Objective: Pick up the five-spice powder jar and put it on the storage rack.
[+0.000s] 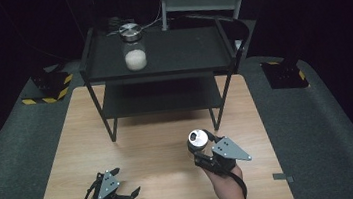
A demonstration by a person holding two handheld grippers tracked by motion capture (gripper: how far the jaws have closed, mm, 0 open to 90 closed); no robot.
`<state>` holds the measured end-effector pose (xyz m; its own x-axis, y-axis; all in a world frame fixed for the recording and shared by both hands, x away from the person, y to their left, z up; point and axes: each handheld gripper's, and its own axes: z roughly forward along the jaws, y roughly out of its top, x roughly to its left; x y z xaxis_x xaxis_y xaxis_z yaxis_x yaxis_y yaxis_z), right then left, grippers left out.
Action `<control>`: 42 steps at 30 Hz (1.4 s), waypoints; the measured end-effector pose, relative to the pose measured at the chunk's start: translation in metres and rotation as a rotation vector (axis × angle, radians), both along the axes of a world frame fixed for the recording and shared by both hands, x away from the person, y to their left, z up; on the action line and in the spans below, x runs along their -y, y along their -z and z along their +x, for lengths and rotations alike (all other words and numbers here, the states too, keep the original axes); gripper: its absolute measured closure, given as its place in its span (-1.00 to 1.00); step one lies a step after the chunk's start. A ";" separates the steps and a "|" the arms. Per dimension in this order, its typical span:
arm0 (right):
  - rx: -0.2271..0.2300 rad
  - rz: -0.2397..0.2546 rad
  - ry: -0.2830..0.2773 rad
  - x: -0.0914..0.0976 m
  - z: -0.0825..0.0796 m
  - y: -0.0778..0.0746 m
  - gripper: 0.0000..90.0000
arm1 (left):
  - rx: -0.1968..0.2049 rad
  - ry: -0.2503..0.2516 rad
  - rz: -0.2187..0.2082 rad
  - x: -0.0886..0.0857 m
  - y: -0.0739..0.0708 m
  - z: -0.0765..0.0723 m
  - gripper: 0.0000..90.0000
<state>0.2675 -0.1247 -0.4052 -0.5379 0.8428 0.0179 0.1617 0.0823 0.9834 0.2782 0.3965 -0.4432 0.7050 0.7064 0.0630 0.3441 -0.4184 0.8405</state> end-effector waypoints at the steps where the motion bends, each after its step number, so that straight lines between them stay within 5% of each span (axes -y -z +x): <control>1: 0.003 0.001 -0.001 0.001 -0.001 -0.003 -0.22 | 0.000 0.000 0.000 0.000 0.000 0.000 -0.98; 14: 0.047 0.018 -0.016 0.007 -0.005 -0.040 -0.22 | -0.001 0.004 0.000 0.000 0.000 0.000 -0.98; 42: 0.106 0.049 -0.024 0.008 0.025 -0.122 -0.22 | -0.010 0.008 -0.020 -0.003 0.001 0.001 -0.98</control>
